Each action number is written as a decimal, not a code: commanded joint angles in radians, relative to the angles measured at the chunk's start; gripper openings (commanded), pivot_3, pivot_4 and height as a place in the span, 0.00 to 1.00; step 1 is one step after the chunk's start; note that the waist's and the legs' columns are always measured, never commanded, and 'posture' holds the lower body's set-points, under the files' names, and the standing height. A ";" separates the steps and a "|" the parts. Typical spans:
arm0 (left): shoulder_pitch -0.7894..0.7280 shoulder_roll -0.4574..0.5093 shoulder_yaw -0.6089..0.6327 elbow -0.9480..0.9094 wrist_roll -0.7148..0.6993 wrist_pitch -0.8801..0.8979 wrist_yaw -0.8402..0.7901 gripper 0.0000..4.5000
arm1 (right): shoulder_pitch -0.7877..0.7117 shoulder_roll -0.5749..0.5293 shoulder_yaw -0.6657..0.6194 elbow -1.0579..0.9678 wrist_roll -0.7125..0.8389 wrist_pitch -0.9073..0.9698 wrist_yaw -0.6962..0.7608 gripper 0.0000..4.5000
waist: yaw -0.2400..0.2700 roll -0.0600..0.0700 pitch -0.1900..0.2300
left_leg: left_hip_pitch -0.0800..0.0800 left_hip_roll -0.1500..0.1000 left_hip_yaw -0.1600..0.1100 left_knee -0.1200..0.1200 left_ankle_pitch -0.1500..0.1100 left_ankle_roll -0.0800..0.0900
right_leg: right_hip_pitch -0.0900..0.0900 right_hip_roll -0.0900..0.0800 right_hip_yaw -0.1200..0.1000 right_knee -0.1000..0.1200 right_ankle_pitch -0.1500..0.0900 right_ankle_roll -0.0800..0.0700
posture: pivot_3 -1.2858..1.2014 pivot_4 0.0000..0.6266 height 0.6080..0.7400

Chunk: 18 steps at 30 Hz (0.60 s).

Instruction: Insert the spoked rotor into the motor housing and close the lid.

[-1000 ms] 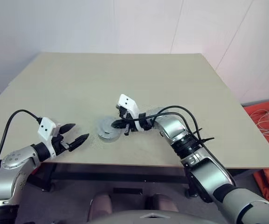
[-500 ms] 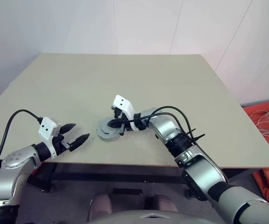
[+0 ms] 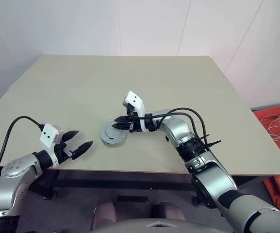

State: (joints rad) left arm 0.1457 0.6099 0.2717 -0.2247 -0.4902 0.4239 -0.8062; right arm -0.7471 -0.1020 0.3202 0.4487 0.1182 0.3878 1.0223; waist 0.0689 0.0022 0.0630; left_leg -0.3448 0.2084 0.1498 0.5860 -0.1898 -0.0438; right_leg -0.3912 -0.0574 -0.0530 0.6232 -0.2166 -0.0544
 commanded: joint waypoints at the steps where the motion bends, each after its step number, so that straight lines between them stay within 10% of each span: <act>1: -0.009 0.018 0.026 -0.030 -0.018 -0.009 -0.007 1.00 | -0.025 -0.010 0.012 -0.019 0.004 -0.055 0.049 0.57 | 0.000 0.000 0.000 | 0.000 0.000 0.000 0.000 0.000 0.000 | 0.000 0.000 0.000 0.000 0.000 0.000 | 0.52 0.00 1.00; 6: -0.008 0.018 0.029 -0.032 -0.019 -0.009 -0.006 1.00 | -0.044 -0.006 0.041 0.030 -0.021 -0.113 0.082 0.96 | 0.000 0.000 0.000 | 0.000 0.000 0.000 0.000 0.000 0.000 | 0.000 0.000 0.000 0.000 0.000 0.000 | 0.52 0.00 1.00; 18: 0.006 0.013 0.037 -0.052 -0.022 -0.008 0.004 1.00 | -0.106 0.043 0.054 0.237 -0.100 -0.267 0.068 0.98 | 0.000 0.000 0.000 | 0.000 0.001 0.000 0.000 0.000 0.000 | 0.000 0.000 0.000 0.000 0.001 -0.003 | 0.52 0.00 1.00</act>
State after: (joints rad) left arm 0.1559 0.6115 0.2775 -0.2439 -0.4937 0.4238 -0.8028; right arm -0.8203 -0.0674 0.3789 0.6782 0.0242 0.1549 1.0950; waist 0.0686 0.0022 0.0630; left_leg -0.3453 0.2091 0.1498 0.5858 -0.1898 -0.0438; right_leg -0.3917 -0.0575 -0.0530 0.6228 -0.2153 -0.0570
